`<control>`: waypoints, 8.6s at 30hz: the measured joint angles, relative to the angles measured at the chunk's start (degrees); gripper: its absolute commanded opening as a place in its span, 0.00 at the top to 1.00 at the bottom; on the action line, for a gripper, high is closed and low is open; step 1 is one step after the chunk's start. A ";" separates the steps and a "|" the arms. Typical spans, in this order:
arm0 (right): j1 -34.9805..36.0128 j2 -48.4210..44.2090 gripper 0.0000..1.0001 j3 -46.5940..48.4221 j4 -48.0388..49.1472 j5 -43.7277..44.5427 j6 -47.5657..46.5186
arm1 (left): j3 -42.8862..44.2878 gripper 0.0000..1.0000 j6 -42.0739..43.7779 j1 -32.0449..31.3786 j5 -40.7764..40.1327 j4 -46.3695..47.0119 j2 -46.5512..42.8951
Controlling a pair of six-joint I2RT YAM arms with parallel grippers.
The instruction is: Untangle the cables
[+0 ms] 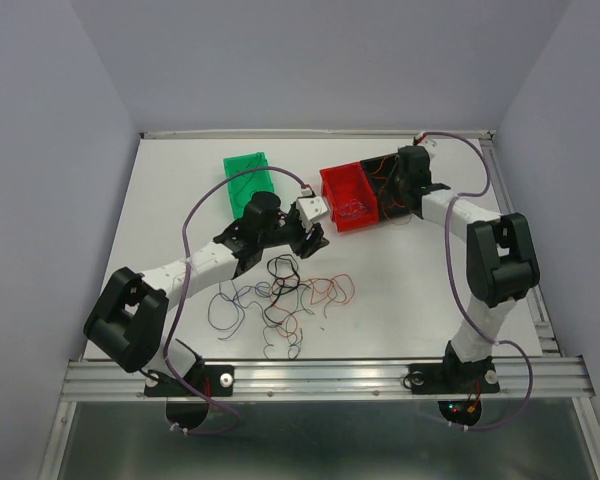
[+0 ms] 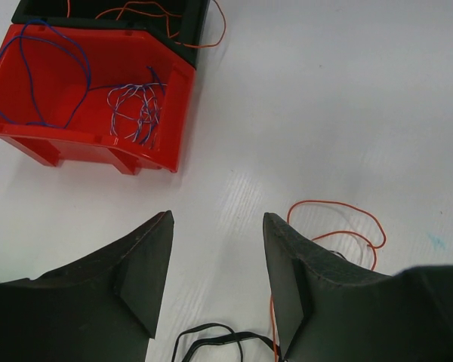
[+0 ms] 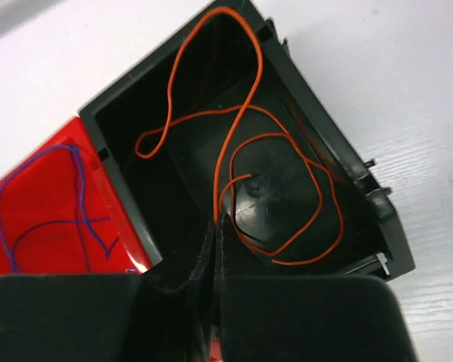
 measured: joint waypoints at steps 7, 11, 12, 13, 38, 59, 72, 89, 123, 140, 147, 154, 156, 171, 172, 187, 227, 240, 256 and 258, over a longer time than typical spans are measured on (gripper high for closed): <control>3.08 8.39 1.00 9.20 -9.97 3.23 -3.10 | 0.00 0.38 0.00 0.00 0.00 0.00 -0.13; 3.17 14.95 1.00 20.17 -16.13 4.50 -5.29 | 0.00 0.38 0.04 0.00 -0.04 -0.02 -0.22; 3.17 16.26 1.00 22.38 -17.16 4.74 -5.73 | 0.00 0.38 0.07 0.00 -0.04 -0.09 -0.22; 3.17 18.69 1.00 25.68 -18.27 5.14 -6.21 | 0.00 0.38 0.09 0.00 -0.04 -0.11 -0.22; 0.31 26.73 0.65 36.39 -26.38 4.13 -11.96 | 0.00 0.39 0.44 0.00 0.00 -0.35 -0.22; 1.01 -5.64 0.20 5.27 -20.81 2.29 -6.10 | 0.00 0.38 0.59 0.00 0.02 -0.37 -0.63; 2.14 -19.54 0.34 -20.35 -10.29 -0.48 -1.25 | -0.09 0.22 2.23 2.10 0.39 -1.77 -5.20; 8.61 -6.60 0.36 -16.83 -6.73 7.21 -7.78 | 5.03 0.21 9.07 -1.33 0.24 -12.83 5.29; 8.94 -8.07 0.99 -11.74 6.03 5.97 -20.59 | 5.07 0.22 9.66 -1.66 0.46 -12.90 5.29; 4.00 0.52 0.99 -3.21 8.52 -5.33 -22.38 | 5.51 0.22 10.16 -1.99 0.35 -14.05 5.29; -1.09 1.57 0.97 -3.80 11.37 -12.81 -17.11 | 5.79 0.23 10.21 -2.12 0.37 -14.21 5.29; -2.32 3.74 0.71 -3.80 11.15 -16.83 -14.75 | 5.79 0.22 10.58 -2.14 0.35 -14.32 5.29; -2.32 3.34 0.58 -3.80 11.21 -17.25 -14.40 | 5.79 0.21 10.64 -2.14 0.33 -14.32 5.29; 2.84 -25.86 0.28 -13.09 1.90 -14.51 -5.18 | 5.68 0.18 16.24 -7.26 -7.91 -24.98 1.07; 3.26 -28.04 0.28 -15.15 1.44 -14.99 -4.39 | 5.44 0.18 16.44 -7.26 -8.31 -25.29 0.83; 5.31 -33.05 0.28 -23.04 -0.33 -19.80 -0.50 | -1.36 0.18 25.62 -14.12 -6.97 -27.36 -1.70; 6.38 -34.56 0.28 -24.24 2.78 -24.70 -0.13 | -3.85 1.00 25.14 -17.35 -15.37 -22.05 -10.40; 7.85 -36.11 0.27 -30.99 15.50 -33.55 1.01 | 29.81 1.00 19.02 -17.38 -18.21 -32.33 -21.03; 19.19 -29.33 0.26 -36.06 32.94 -40.50 -1.57 | 62.69 1.00 18.23 -17.38 -38.29 -36.81 -4.09; 22.01 -26.58 0.27 -34.62 30.80 -38.42 -3.58 | 66.49 1.00 18.82 -17.38 -40.61 -35.28 -4.63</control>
